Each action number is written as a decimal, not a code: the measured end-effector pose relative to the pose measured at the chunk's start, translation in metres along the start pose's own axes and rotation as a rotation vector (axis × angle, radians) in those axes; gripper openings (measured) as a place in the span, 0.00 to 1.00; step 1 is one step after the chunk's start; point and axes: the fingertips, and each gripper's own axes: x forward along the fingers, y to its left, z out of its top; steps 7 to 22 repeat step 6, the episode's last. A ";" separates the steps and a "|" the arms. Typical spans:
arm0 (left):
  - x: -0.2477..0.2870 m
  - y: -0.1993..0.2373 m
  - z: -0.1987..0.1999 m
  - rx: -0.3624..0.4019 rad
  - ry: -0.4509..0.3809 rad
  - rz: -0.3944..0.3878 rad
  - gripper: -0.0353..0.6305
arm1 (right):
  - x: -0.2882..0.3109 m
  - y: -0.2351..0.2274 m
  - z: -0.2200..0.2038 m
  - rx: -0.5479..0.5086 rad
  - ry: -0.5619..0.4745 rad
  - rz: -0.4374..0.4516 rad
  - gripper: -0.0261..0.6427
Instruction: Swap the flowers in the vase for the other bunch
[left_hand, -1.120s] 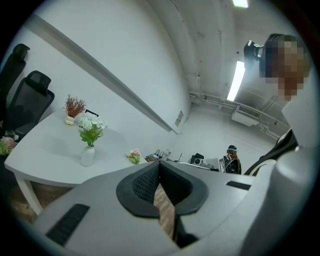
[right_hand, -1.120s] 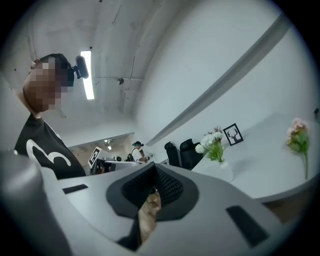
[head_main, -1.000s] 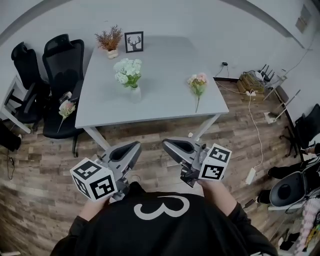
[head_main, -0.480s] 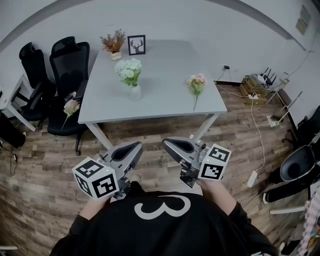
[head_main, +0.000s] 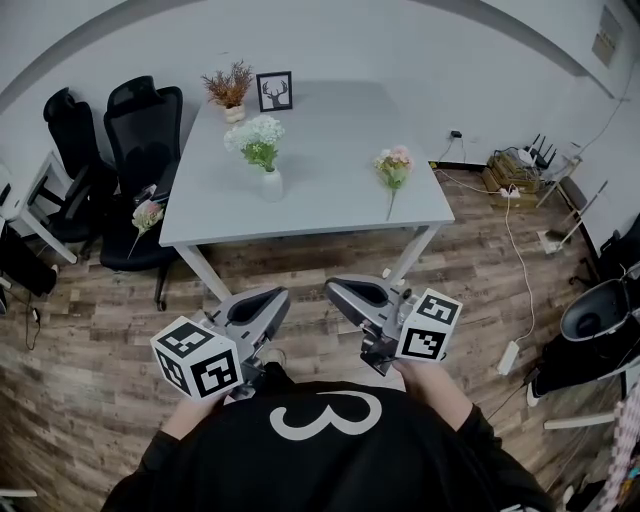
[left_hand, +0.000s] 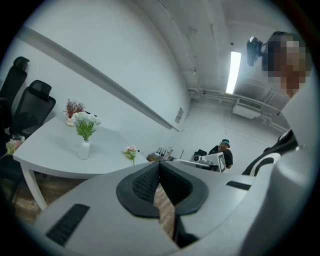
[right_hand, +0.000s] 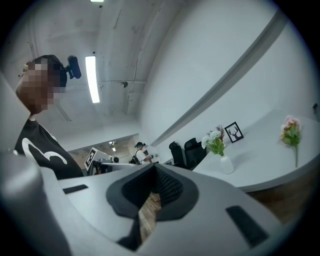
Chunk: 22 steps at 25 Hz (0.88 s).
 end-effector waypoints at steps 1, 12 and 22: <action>0.001 -0.001 -0.001 0.007 0.005 -0.001 0.07 | 0.000 0.000 0.000 0.000 -0.003 -0.001 0.05; 0.008 -0.005 0.001 0.016 0.009 -0.015 0.07 | -0.001 0.000 0.004 0.006 -0.015 0.011 0.05; 0.008 -0.005 0.001 0.016 0.009 -0.015 0.07 | -0.001 0.000 0.004 0.006 -0.015 0.011 0.05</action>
